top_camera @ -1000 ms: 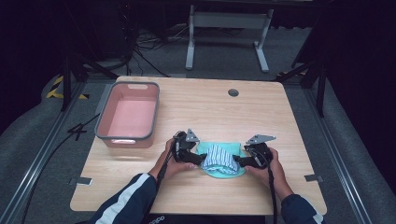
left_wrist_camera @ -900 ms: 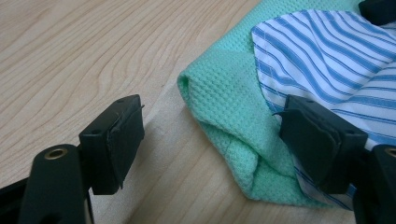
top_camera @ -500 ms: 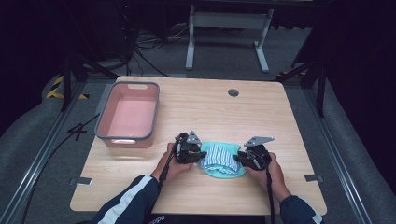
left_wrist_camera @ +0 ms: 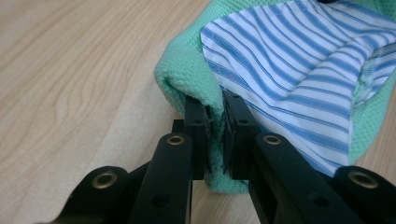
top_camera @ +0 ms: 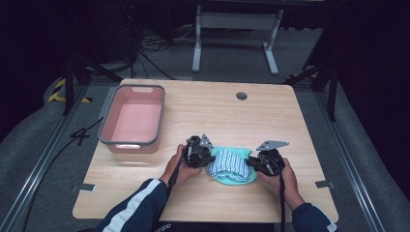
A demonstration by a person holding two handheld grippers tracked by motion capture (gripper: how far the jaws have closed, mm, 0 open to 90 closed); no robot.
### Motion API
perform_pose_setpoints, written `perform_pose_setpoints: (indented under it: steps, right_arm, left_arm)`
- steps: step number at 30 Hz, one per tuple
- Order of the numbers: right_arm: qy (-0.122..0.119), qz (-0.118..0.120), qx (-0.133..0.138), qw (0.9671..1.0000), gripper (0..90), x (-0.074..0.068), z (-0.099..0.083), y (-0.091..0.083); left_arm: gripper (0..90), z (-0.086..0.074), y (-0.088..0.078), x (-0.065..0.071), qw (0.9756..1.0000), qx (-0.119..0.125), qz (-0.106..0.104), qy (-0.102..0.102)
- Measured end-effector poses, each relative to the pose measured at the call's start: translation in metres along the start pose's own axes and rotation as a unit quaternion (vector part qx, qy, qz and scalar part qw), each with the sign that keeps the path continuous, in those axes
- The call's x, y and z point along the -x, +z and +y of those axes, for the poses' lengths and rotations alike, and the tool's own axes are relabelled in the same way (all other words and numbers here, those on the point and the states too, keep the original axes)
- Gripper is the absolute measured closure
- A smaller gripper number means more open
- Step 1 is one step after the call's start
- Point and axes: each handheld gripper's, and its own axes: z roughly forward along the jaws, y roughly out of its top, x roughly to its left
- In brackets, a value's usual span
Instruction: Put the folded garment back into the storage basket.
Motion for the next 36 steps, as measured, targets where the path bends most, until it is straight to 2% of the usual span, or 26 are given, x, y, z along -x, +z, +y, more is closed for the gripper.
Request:
perform_pose_setpoints:
  steps: [4, 8, 12, 18, 22, 31, 32, 36]
  right_arm:
    - [-0.002, -0.001, 0.014, 0.9999, 83.4, -0.001, 0.006, -0.009]
    - [-0.005, -0.002, 0.022, 0.9997, 83.3, -0.002, 0.014, -0.016]
    - [-0.007, -0.003, 0.025, 0.9997, 83.4, -0.001, 0.025, -0.017]
    - [-0.024, -0.004, 0.032, 0.9992, 83.4, -0.008, 0.049, -0.025]
    - [-0.038, -0.005, 0.037, 0.9986, 83.4, -0.016, 0.065, -0.026]
    - [-0.058, 0.003, 0.048, 0.9971, 83.4, -0.031, 0.101, -0.02]
    - [-0.058, 0.003, 0.048, 0.9971, 83.4, -0.031, 0.101, -0.02]
    - [-0.068, 0.01, 0.054, 0.9962, 83.5, -0.039, 0.121, -0.016]
  left_arm:
    - [82.2, 0.008, -0.007, 0.0, 0.9999, 0.008, 0.006, 0.004]
    - [82.3, 0.017, -0.016, -0.002, 0.9998, 0.007, 0.011, 0.015]
    - [82.3, 0.023, -0.026, -0.006, 0.9997, 0.005, 0.016, 0.016]
    - [82.3, 0.024, -0.04, -0.017, 0.9996, 0.015, 0.022, 0.005]
    - [82.2, 0.024, -0.054, -0.024, 0.9993, 0.018, 0.032, 0.008]
    - [82.3, 0.022, -0.089, -0.044, 0.9977, 0.033, 0.059, -0.003]
    - [82.3, 0.022, -0.089, -0.044, 0.9977, 0.033, 0.059, -0.003]
    - [82.2, 0.021, -0.111, -0.055, 0.9963, 0.033, 0.079, -0.005]
